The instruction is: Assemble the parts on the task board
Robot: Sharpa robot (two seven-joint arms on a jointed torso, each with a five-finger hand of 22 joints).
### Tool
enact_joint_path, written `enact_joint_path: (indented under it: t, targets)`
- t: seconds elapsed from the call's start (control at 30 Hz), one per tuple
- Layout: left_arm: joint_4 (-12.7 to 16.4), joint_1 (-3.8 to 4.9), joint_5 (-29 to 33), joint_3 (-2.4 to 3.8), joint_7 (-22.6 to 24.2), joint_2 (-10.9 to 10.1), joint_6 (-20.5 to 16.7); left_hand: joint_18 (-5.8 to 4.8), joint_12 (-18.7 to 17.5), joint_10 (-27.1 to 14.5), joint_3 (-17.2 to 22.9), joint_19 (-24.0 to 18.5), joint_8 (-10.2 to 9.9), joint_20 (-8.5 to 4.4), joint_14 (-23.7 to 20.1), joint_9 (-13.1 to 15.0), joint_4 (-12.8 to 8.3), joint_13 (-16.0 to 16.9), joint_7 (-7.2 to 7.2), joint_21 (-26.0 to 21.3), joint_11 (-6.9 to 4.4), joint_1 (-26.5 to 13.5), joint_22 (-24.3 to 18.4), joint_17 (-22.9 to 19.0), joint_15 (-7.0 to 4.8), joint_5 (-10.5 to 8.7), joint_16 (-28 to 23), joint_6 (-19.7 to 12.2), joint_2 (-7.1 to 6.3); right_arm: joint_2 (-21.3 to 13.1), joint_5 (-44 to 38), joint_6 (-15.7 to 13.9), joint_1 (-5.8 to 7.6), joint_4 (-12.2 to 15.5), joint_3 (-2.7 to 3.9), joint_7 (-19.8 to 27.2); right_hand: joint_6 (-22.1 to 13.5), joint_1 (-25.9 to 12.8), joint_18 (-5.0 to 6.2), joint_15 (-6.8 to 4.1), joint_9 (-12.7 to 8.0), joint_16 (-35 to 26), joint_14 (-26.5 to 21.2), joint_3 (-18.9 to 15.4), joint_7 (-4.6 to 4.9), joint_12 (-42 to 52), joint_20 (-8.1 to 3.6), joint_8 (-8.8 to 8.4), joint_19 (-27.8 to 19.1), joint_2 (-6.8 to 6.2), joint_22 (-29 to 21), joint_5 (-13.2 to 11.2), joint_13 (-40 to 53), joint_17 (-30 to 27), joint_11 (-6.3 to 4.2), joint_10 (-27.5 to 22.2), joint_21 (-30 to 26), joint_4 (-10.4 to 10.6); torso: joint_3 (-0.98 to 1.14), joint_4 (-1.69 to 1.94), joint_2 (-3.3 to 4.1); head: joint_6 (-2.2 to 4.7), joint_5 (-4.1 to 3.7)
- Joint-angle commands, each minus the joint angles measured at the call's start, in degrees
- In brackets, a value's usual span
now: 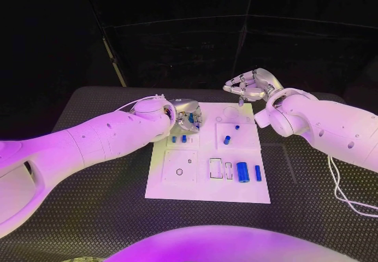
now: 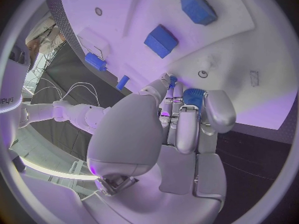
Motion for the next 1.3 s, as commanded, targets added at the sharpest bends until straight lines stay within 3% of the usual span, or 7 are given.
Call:
enact_joint_path:
  t: [0.03,0.2,0.57,0.83,0.9,1.07,1.3]
  targets:
    - [-0.3,-0.31,-0.7,-0.25,-1.1,0.1,3.1,-0.92,0.5,1.6,1.1,0.7,0.4,-0.08,1.5,0.0,-0.5,0.2,0.02,1.0,-0.24,0.8,0.7,0.2,-0.5,-0.03,0.5,1.2,0.32,0.1,0.0,0.4,0.1,0.1,0.04,0.5,-0.4,-0.1,0.43,0.01,0.1,-0.1,0.1,0.1,-0.09,0.2,0.08,0.39,0.4,0.51,0.0,0.3,0.0,0.1,-0.15,-0.1,-0.2,0.3,-0.02,0.01,0.02,-0.15,0.03]
    - [-0.3,-0.31,-1.5,-0.26,-0.9,0.1,2.3,-1.18,0.5,3.9,3.2,1.1,0.6,-0.45,1.7,0.0,-2.0,0.4,0.05,2.4,-0.7,1.4,1.8,0.3,-0.98,-0.01,0.7,2.7,0.55,0.1,0.0,0.4,0.11,0.1,0.04,0.5,-0.4,-0.1,0.43,0.01,0.1,-0.1,0.1,0.1,-0.09,0.2,0.08,0.39,0.4,0.51,0.0,0.3,0.0,0.1,-0.15,-0.1,-0.2,0.3,-0.01,0.06,0.0,-0.11,-0.02]
    - [2.6,-0.36,-1.5,-0.02,1.2,-2.0,-4.5,-1.3,-0.7,4.9,4.8,1.2,0.0,-0.5,1.8,-0.3,-2.7,0.3,0.27,3.1,-0.54,0.4,2.5,0.1,-0.81,-0.04,0.8,3.3,0.14,0.0,0.0,0.4,0.1,0.1,0.04,0.6,-0.4,-0.1,0.43,0.01,0.1,-0.1,0.1,0.1,-0.09,0.2,0.08,0.39,0.4,0.51,0.0,0.3,0.0,0.1,-0.15,-0.1,-0.2,0.3,-0.05,0.11,-0.03,0.32,-0.04]
    - [6.9,-0.43,-0.7,3.02,1.5,-4.9,-6.4,-1.3,-1.7,5.2,5.7,1.2,-0.4,-0.42,1.9,-0.5,-3.0,0.2,0.42,3.1,-0.4,-0.4,2.7,0.1,-0.69,-0.04,0.9,3.4,-0.2,0.1,0.0,0.4,0.08,0.0,0.04,0.7,-0.4,-0.1,0.41,0.0,0.1,0.0,0.1,0.1,-0.1,0.3,0.07,0.43,0.5,0.57,0.2,0.4,0.1,0.2,-0.16,0.0,-0.1,0.3,-0.07,0.2,-0.05,0.55,0.18]
    - [7.9,-0.45,-0.5,3.48,1.4,-5.8,-6.2,-1.32,-1.9,5.2,5.9,1.2,-0.5,-0.39,1.9,-0.5,-3.1,0.1,0.42,3.2,-0.36,-0.6,2.7,0.0,-0.67,-0.05,0.8,3.4,-0.29,0.0,0.0,0.5,0.07,0.0,0.04,0.7,-0.4,-0.1,0.41,0.0,0.1,0.0,0.1,0.1,-0.1,0.3,0.07,0.43,0.5,0.57,0.2,0.4,0.1,0.2,-0.16,0.0,-0.1,0.3,-0.02,0.13,-0.05,0.64,0.3]
    - [9.5,-0.53,0.3,4.02,0.6,-8.3,-4.8,-1.32,-2.2,5.3,6.0,1.2,-0.7,-0.36,1.9,-0.6,-3.0,0.1,0.43,3.2,-0.33,-0.9,2.8,0.0,-0.64,-0.05,0.8,3.5,-0.41,0.0,0.0,0.5,0.05,0.0,0.04,0.7,-0.4,-0.1,0.41,0.0,0.1,0.0,0.1,0.1,-0.1,0.3,0.07,0.43,0.5,0.57,0.2,0.4,0.1,0.2,-0.16,0.0,-0.1,0.3,-0.01,0.11,-0.03,0.7,0.38]
    - [10.4,-1.18,1.0,4.18,-0.5,-11.1,-2.8,-1.33,-2.5,5.4,6.2,1.2,-0.8,-0.32,1.9,-0.7,-3.0,0.0,0.44,3.2,-0.29,-1.4,2.9,-0.2,-0.6,-0.05,0.8,3.5,-0.58,-0.1,0.0,0.5,0.03,0.0,0.04,0.7,-0.4,-0.1,0.41,0.0,0.1,0.0,0.1,0.1,-0.1,0.3,0.07,0.43,0.5,0.57,0.2,0.4,0.1,0.2,-0.16,0.0,-0.1,0.3,-0.06,0.16,-0.02,0.7,0.48]
